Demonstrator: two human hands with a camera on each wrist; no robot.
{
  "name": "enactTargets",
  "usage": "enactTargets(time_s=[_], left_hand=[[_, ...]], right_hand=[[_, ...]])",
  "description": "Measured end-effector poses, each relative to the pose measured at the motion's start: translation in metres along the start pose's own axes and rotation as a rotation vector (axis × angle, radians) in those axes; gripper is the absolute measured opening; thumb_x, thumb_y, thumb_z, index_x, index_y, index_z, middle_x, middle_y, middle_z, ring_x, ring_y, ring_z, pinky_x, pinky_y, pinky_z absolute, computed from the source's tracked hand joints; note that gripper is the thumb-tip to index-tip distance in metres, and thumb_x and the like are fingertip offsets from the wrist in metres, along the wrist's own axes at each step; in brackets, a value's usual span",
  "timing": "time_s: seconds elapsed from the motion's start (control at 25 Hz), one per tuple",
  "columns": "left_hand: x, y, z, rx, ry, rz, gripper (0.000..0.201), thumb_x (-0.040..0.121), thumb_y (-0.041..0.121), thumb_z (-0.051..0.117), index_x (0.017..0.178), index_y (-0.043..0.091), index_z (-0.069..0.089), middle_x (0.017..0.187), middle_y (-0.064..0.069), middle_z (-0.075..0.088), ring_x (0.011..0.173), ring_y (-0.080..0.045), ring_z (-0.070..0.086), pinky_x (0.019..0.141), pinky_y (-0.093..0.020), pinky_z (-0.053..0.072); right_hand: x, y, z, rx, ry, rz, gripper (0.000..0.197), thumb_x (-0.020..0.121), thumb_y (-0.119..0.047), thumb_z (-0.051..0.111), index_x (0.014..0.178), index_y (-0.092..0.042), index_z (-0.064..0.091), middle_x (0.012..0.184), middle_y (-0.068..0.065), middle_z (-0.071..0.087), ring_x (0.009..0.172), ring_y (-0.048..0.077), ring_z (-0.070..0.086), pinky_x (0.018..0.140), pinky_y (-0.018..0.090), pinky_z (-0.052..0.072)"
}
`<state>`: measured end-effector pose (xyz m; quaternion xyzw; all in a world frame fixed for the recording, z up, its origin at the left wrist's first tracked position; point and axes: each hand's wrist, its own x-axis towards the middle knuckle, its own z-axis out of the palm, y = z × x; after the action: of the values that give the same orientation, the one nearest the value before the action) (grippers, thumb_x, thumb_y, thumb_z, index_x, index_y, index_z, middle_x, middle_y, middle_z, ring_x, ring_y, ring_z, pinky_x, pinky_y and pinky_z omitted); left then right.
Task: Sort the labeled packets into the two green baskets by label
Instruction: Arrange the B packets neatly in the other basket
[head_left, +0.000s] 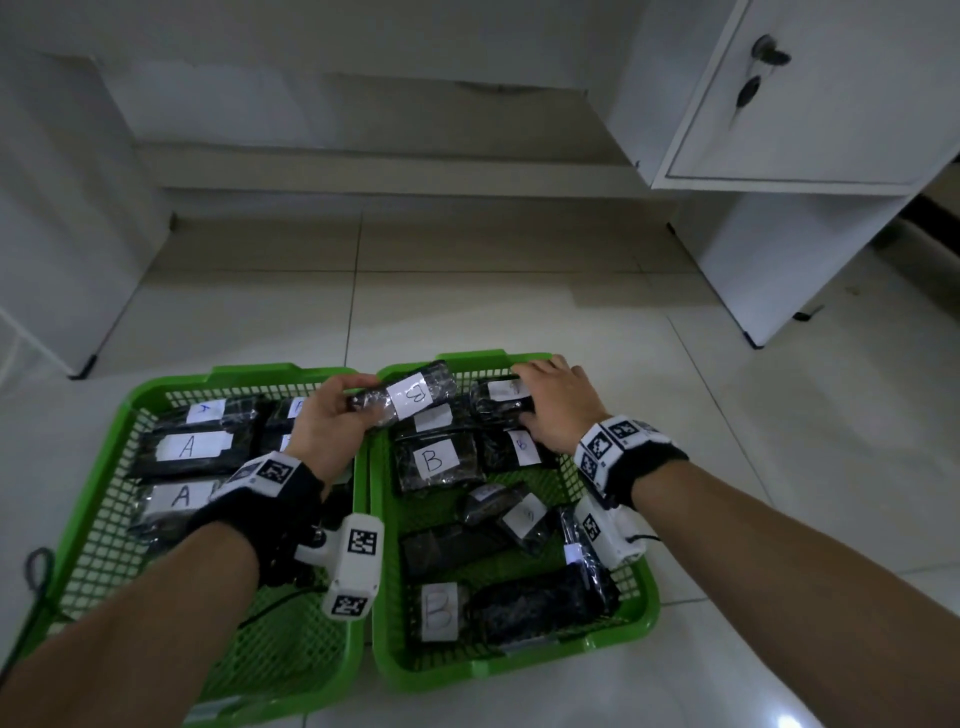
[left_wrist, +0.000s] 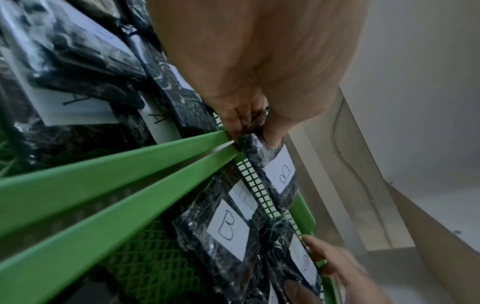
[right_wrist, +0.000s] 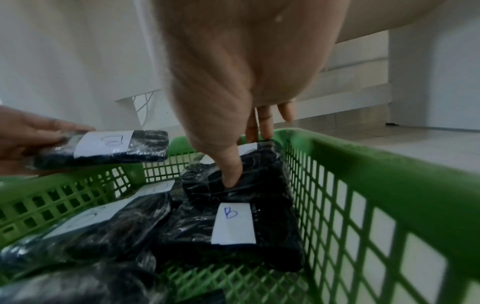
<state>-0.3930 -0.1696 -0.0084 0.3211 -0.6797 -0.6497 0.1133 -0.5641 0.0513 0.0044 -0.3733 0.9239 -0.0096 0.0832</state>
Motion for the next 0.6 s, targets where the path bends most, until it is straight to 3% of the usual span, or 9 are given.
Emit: enactTargets(time_s=[0.16, 0.24, 0.36, 0.44, 0.52, 0.6], left_hand=[[-0.004, -0.003, 0.002, 0.171, 0.02, 0.088, 0.027, 0.088, 0.021, 0.071, 0.109, 0.036, 0.063, 0.101, -0.001, 0.071, 0.092, -0.032, 0.069, 0.085, -0.054, 0.057], [-0.005, -0.001, 0.002, 0.172, 0.024, 0.082, 0.026, 0.088, 0.021, 0.07, 0.109, 0.036, 0.063, 0.1, 0.001, 0.072, 0.092, -0.037, 0.069, 0.085, -0.057, 0.056], [-0.005, 0.001, 0.002, 0.169, 0.017, 0.071, 0.027, 0.088, 0.019, 0.07, 0.109, 0.035, 0.062, 0.098, 0.0, 0.073, 0.095, -0.044, 0.067, 0.084, -0.062, 0.054], [-0.005, 0.001, 0.003, 0.173, 0.015, 0.079, 0.028, 0.089, 0.019, 0.069, 0.11, 0.034, 0.062, 0.098, -0.002, 0.072, 0.096, -0.046, 0.066, 0.084, -0.062, 0.054], [-0.006, 0.001, 0.003, 0.176, 0.007, 0.075, 0.027, 0.089, 0.019, 0.068, 0.111, 0.034, 0.061, 0.098, -0.002, 0.072, 0.096, -0.046, 0.066, 0.084, -0.062, 0.054], [-0.005, 0.001, 0.003, 0.18, 0.001, 0.072, 0.027, 0.09, 0.02, 0.068, 0.111, 0.035, 0.061, 0.099, -0.002, 0.072, 0.096, -0.046, 0.066, 0.083, -0.063, 0.054]], right_hand=[[0.004, -0.007, 0.004, -0.146, 0.085, -0.06, 0.05, 0.079, -0.029, 0.077, 0.121, -0.015, 0.055, 0.121, 0.002, 0.046, 0.117, 0.024, 0.041, 0.101, 0.037, 0.038], [0.001, -0.006, -0.002, -0.067, 0.139, -0.033, 0.054, 0.074, -0.032, 0.081, 0.116, -0.015, 0.051, 0.115, 0.0, 0.047, 0.111, 0.022, 0.045, 0.094, 0.034, 0.042], [-0.008, -0.004, -0.016, 0.405, 0.254, 0.134, 0.076, 0.066, -0.038, 0.091, 0.122, -0.023, 0.042, 0.1, -0.005, 0.056, 0.088, 0.018, 0.061, 0.073, 0.032, 0.054], [-0.017, -0.005, -0.025, 0.782, 0.247, 0.254, 0.091, 0.062, -0.037, 0.095, 0.134, -0.033, 0.039, 0.102, -0.011, 0.057, 0.079, 0.017, 0.067, 0.064, 0.034, 0.06], [-0.019, -0.007, -0.027, 1.112, 0.161, 0.413, 0.071, 0.07, -0.028, 0.093, 0.128, -0.027, 0.051, 0.111, -0.005, 0.062, 0.078, 0.023, 0.073, 0.058, 0.039, 0.063], [-0.012, -0.01, -0.02, 1.409, 0.114, 0.614, 0.041, 0.082, -0.019, 0.084, 0.113, -0.011, 0.059, 0.114, 0.012, 0.069, 0.081, 0.032, 0.076, 0.062, 0.042, 0.064]])
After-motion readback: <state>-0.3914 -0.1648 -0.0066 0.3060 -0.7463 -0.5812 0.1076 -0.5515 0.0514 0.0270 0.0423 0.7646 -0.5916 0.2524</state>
